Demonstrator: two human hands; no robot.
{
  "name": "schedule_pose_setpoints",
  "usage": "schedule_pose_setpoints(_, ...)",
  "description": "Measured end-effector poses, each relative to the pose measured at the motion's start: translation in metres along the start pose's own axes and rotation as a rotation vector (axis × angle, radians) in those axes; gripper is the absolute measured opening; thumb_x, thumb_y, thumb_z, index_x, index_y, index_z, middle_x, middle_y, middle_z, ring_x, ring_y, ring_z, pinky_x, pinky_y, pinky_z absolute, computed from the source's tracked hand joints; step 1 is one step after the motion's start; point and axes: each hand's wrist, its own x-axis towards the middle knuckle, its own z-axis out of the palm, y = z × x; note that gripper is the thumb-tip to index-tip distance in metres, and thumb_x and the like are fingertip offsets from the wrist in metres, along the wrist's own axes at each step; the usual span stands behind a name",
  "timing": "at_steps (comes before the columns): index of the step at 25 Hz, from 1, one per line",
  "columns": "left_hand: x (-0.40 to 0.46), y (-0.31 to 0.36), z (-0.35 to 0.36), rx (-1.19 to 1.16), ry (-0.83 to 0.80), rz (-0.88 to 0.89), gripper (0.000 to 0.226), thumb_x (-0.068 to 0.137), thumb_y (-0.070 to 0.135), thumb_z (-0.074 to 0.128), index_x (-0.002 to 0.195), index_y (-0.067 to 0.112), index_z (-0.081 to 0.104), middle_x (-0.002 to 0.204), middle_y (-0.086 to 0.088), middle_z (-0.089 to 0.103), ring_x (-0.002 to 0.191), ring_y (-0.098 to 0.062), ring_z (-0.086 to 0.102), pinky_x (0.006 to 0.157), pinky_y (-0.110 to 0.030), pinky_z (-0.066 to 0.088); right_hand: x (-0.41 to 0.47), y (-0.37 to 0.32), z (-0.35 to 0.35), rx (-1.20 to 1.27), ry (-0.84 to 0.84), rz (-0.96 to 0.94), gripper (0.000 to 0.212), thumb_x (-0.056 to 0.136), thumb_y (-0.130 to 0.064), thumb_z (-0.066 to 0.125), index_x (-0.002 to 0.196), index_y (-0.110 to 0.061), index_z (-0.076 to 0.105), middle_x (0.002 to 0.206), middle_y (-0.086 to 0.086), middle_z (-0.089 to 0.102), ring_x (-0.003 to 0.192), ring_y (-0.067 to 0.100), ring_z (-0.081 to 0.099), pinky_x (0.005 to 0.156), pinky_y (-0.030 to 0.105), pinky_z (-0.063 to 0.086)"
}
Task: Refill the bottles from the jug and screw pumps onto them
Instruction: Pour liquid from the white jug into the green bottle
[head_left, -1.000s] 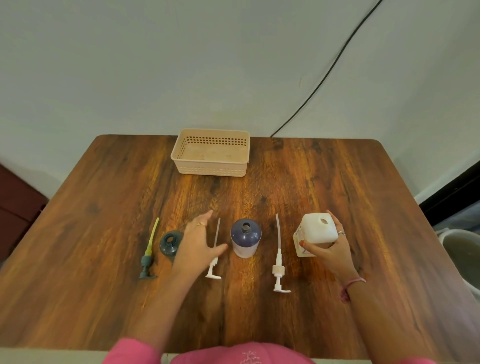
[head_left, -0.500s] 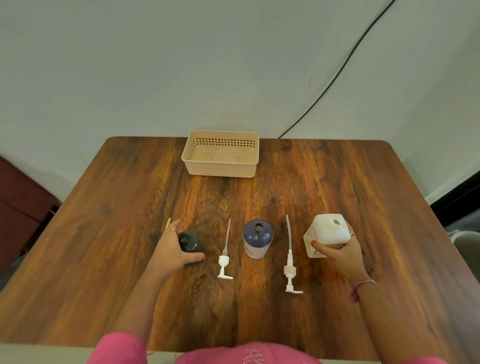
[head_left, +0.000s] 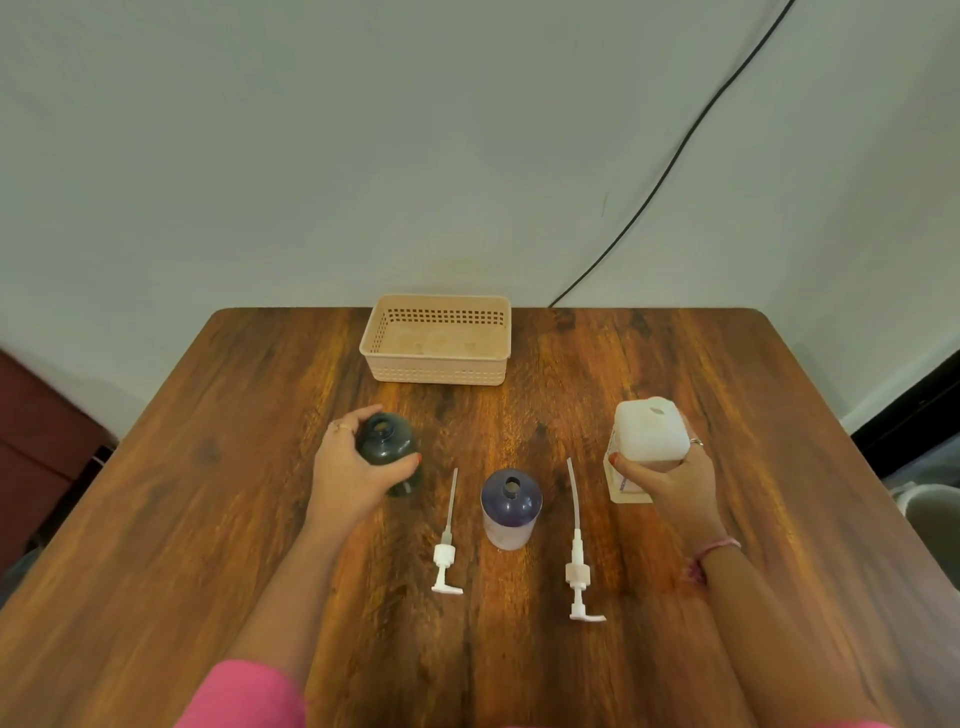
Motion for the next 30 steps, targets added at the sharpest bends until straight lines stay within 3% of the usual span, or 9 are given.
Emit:
schedule_pose_setpoints(6,0.022,0.094,0.002,-0.115,0.014,0.107,0.075,0.060,0.030,0.088,0.125,0.025,0.050,0.116,0.011,0.053,0.107,-0.008,0.051,0.085,-0.023,0.048,0.040,-0.096,-0.012,-0.013,-0.064,-0.213,0.082,0.056,-0.034,0.087,0.128,-0.036,0.046,0.115,0.003,0.059,0.106,0.019,0.060,0.077,0.039,0.058)
schedule_pose_setpoints(9,0.030,0.136,0.003,-0.148,0.005,0.141,0.079,0.058,0.030,0.090,0.125,0.022,0.049,0.115,0.010,0.054,0.105,-0.008,0.053,0.081,-0.020,0.047,0.052,-0.150,-0.017,-0.069,-0.074,-0.347,0.076,0.059,-0.026,0.087,0.115,-0.054,0.044,0.105,-0.011,0.057,0.097,0.000,0.056,0.074,0.020,0.049)
schedule_pose_setpoints(11,0.036,0.158,0.002,-0.138,-0.002,0.161,0.079,0.058,0.032,0.090,0.123,0.023,0.047,0.113,0.010,0.053,0.103,-0.009,0.053,0.081,-0.021,0.047,0.060,-0.183,-0.020,-0.141,-0.075,-0.450,0.076,0.062,-0.019,0.086,0.112,-0.054,0.040,0.095,-0.019,0.052,0.090,-0.010,0.052,0.069,0.009,0.042)
schedule_pose_setpoints(15,0.044,0.195,0.001,-0.147,-0.035,0.223,0.080,0.060,0.030,0.088,0.128,0.023,0.046,0.116,0.009,0.053,0.103,-0.011,0.053,0.083,-0.023,0.049,0.081,-0.228,-0.023,-0.305,-0.080,-0.555,0.096,0.060,-0.032,0.086,0.142,-0.033,0.035,0.116,-0.001,0.050,0.106,0.012,0.044,0.083,0.025,0.035)
schedule_pose_setpoints(19,0.050,0.223,-0.001,-0.185,-0.029,0.272,0.081,0.061,0.026,0.088,0.130,0.021,0.046,0.118,0.006,0.053,0.105,-0.014,0.053,0.084,-0.025,0.050,0.101,-0.264,-0.029,-0.446,-0.083,-0.698,0.104,0.058,-0.035,0.086,0.144,-0.034,0.029,0.129,0.006,0.047,0.116,0.022,0.043,0.090,0.027,0.032)
schedule_pose_setpoints(25,0.057,0.240,0.001,-0.214,-0.010,0.317,0.080,0.062,0.027,0.088,0.130,0.021,0.046,0.117,0.008,0.050,0.103,-0.012,0.051,0.073,-0.016,0.046,0.116,-0.300,-0.036,-0.594,-0.134,-0.839,0.105,0.060,-0.034,0.084,0.147,-0.033,0.025,0.132,0.005,0.043,0.120,0.021,0.037,0.090,0.028,0.033)
schedule_pose_setpoints(30,0.061,0.245,0.003,-0.230,-0.004,0.330,0.078,0.061,0.027,0.088,0.127,0.021,0.047,0.116,0.007,0.052,0.100,-0.011,0.052,0.072,-0.016,0.046,0.120,-0.311,-0.039,-0.697,-0.121,-0.916,0.104,0.060,-0.032,0.083,0.147,-0.036,0.024,0.131,0.000,0.042,0.117,0.018,0.036,0.082,0.035,0.049)
